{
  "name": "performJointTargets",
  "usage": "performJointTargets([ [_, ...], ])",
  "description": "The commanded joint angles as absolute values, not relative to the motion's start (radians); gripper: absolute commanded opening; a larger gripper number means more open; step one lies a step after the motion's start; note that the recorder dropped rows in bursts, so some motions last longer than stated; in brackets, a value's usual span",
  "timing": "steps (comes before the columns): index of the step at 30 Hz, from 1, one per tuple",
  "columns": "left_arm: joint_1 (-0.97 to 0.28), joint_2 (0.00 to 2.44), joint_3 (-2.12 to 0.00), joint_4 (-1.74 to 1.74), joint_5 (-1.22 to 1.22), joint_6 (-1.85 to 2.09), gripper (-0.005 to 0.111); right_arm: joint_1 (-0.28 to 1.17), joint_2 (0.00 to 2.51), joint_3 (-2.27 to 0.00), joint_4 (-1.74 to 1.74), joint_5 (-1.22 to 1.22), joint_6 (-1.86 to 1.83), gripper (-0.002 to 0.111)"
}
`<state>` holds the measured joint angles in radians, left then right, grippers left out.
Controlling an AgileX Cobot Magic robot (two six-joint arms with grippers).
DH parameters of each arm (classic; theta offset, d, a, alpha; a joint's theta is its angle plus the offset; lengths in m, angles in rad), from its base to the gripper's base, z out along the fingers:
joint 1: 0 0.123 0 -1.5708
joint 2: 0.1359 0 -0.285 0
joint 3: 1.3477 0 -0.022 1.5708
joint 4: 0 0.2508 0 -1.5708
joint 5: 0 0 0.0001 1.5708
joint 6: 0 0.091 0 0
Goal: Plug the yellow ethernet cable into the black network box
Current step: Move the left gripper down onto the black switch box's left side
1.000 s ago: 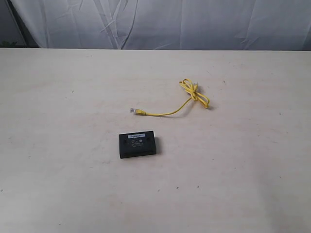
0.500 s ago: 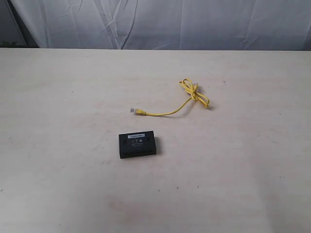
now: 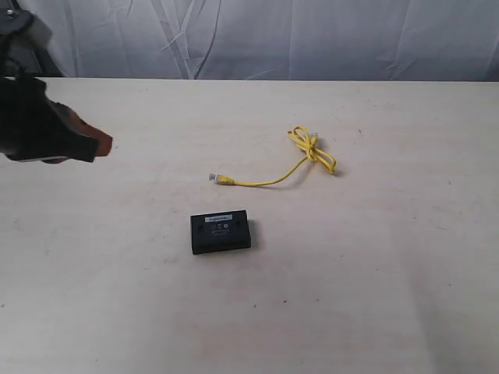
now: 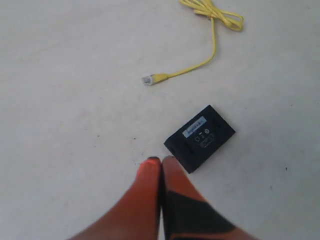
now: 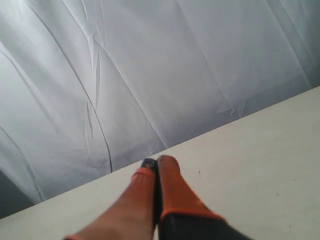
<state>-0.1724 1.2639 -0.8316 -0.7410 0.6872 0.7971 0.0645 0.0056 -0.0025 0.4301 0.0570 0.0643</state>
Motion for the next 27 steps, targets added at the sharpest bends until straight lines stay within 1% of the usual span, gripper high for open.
performJointTargets([
  [1, -0.246, 1.403, -0.892, -0.733, 0.672, 0.851, 0.0, 0.06, 0.0, 0.0, 0.432, 0.075, 0.053, 0.0],
  [5, -0.284, 1.532, -0.943, -0.733, 0.649, 0.877, 0.0, 0.06, 0.0, -0.003, 0.432, 0.101, 0.054, 0.0],
  [13, -0.312, 1.742, -1.025, -0.832, 0.653, 0.984, 0.0, 0.06, 0.0, -0.064, 0.435, 0.162, 0.054, -0.001],
  [21, -0.342, 1.874, -1.103, -0.838, 0.651, 1.006, 0.0, 0.06, 0.028, -0.135, 0.431, 0.221, 0.042, -0.001],
  [27, -0.342, 1.942, -1.144, -0.846, 0.651, 1.006, 0.0, 0.06, 0.077, -0.209, 0.431, 0.283, -0.009, -0.001],
])
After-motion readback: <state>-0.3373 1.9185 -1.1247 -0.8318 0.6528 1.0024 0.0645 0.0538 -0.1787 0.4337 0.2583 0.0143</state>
